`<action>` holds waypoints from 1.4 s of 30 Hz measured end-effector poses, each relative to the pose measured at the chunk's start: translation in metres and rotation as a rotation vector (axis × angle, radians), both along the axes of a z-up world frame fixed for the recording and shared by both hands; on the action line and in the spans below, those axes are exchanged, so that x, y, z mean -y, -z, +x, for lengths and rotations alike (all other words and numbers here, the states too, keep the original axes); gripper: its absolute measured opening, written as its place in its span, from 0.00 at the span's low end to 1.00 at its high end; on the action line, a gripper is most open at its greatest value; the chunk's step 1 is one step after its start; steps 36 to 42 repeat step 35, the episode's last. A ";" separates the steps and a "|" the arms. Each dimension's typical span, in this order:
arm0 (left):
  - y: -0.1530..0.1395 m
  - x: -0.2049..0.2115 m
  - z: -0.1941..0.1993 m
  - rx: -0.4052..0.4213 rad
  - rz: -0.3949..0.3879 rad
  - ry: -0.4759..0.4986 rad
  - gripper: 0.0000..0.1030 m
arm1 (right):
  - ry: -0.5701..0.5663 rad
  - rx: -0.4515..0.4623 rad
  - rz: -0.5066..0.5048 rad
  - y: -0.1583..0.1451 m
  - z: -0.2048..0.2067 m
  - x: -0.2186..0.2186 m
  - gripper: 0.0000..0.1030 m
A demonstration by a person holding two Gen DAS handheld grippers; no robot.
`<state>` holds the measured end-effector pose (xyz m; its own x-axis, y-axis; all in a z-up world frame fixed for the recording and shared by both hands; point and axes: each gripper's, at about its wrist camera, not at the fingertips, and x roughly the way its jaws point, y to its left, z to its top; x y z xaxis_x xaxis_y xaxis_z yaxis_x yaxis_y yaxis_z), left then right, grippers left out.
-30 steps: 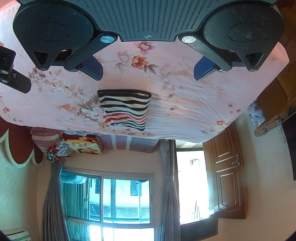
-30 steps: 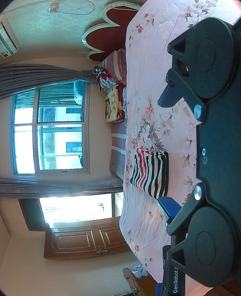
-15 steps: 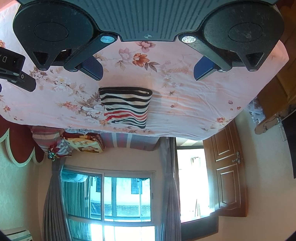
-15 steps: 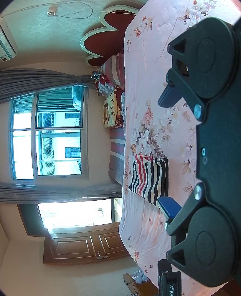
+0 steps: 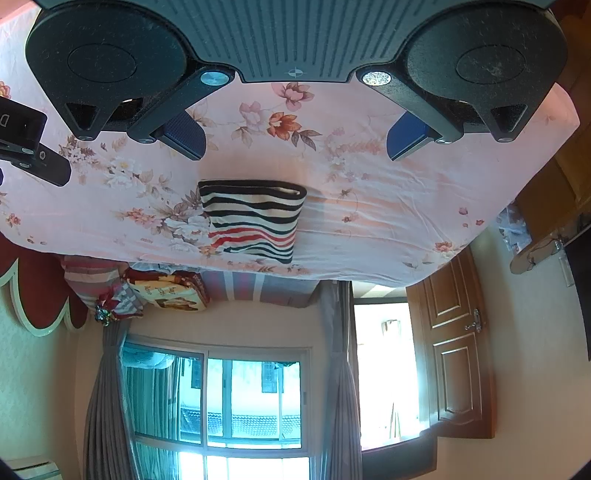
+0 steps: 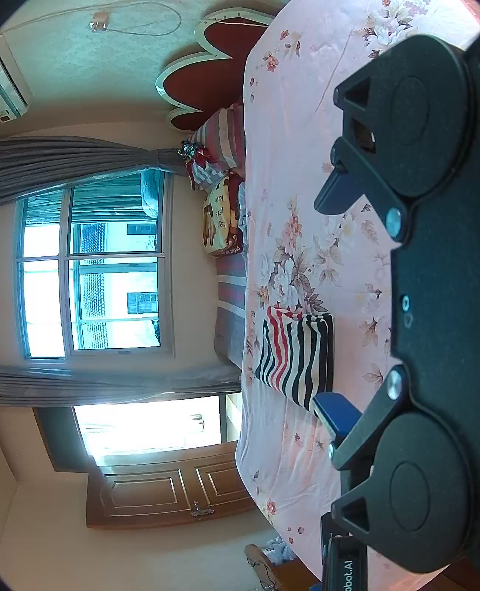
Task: Fold small clothes
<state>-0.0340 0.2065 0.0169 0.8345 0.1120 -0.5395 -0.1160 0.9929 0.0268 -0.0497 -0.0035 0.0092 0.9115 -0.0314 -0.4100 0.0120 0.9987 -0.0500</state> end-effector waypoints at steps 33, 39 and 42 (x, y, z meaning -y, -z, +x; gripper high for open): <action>0.017 -0.002 0.017 -0.023 0.006 0.020 1.00 | -0.009 -0.039 0.004 0.009 0.013 -0.001 0.99; 0.019 -0.002 0.022 -0.022 0.006 0.015 1.00 | -0.004 -0.045 0.002 0.011 0.017 0.000 0.99; 0.019 -0.002 0.022 -0.022 0.006 0.015 1.00 | -0.004 -0.045 0.002 0.011 0.017 0.000 0.99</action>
